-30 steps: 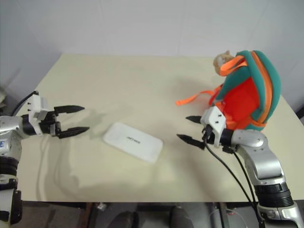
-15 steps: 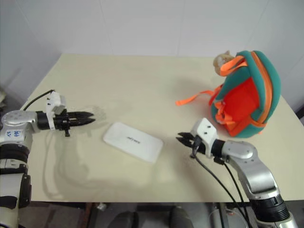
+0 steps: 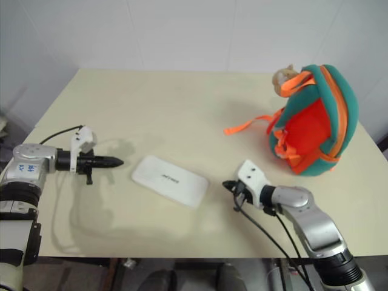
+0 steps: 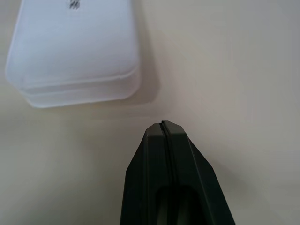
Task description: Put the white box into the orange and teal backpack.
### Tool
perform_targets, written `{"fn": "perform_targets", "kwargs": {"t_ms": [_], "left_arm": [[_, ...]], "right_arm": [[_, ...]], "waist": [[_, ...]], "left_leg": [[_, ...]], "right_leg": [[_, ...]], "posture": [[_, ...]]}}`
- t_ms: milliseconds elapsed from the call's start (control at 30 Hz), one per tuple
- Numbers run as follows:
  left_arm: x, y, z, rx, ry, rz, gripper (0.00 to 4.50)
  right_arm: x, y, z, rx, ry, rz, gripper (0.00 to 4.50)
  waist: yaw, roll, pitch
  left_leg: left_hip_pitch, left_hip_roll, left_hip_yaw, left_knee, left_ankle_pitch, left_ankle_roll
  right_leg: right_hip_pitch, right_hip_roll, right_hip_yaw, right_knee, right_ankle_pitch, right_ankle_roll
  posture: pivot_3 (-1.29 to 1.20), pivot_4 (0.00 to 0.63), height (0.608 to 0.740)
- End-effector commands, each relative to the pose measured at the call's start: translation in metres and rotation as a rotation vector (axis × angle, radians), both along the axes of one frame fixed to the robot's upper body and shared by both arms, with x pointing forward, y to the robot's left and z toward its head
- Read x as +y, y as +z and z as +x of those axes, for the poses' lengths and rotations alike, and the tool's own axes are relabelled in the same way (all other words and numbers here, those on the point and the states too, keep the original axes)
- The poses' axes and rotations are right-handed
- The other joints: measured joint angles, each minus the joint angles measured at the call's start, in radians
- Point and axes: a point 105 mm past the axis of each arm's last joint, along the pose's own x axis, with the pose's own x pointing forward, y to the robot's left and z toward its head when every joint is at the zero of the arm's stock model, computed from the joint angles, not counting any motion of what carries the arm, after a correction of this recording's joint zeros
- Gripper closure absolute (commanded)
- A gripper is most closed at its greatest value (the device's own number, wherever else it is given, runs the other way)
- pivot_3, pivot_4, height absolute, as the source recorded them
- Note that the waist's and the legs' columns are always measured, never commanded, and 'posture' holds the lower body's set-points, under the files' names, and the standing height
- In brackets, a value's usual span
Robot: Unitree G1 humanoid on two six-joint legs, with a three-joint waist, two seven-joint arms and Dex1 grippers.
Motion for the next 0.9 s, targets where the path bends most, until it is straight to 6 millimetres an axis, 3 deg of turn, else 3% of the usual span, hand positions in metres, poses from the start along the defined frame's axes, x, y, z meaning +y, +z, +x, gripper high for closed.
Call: {"fn": "perform_targets", "kwargs": {"t_ms": [33,267,700,900], "left_arm": [[-0.009,0.000,-0.001,-0.002,-0.042,-0.020,4.50],[-0.028,0.005,0.002,0.002,-0.082,-0.112,4.50],[-0.052,-0.019,-0.016,0.126,-0.196,-0.100,4.50],[-0.065,-0.016,-0.029,0.136,-0.257,-0.092,4.50]], "right_arm": [[0.009,0.008,-0.003,-0.041,0.032,-0.019,4.38],[0.015,-0.002,-0.005,-0.002,0.036,-0.052,4.38],[0.042,-0.001,0.010,-0.055,0.094,-0.053,4.38],[0.046,0.002,0.016,-0.073,0.125,-0.062,4.38]], "waist": [[0.000,0.000,0.000],[0.001,0.000,0.000],[-0.001,0.000,0.000],[-0.001,0.000,0.000]], "left_leg": [[0.000,0.000,0.000,0.000,0.000,0.000],[-0.001,0.000,-0.001,0.000,0.000,0.000],[0.000,0.000,-0.001,0.001,0.000,0.000],[0.000,0.000,-0.001,0.001,0.000,0.000]], "right_leg": [[0.000,0.000,0.000,0.000,0.000,0.000],[0.000,0.000,-0.001,0.000,0.000,0.000],[0.000,0.000,-0.001,0.000,0.000,0.000],[0.000,0.000,-0.001,0.001,0.000,0.000]], "posture": [[0.00,0.150,0.740],[0.00,0.150,0.740],[0.00,0.150,0.740],[0.00,0.150,0.740]]}}
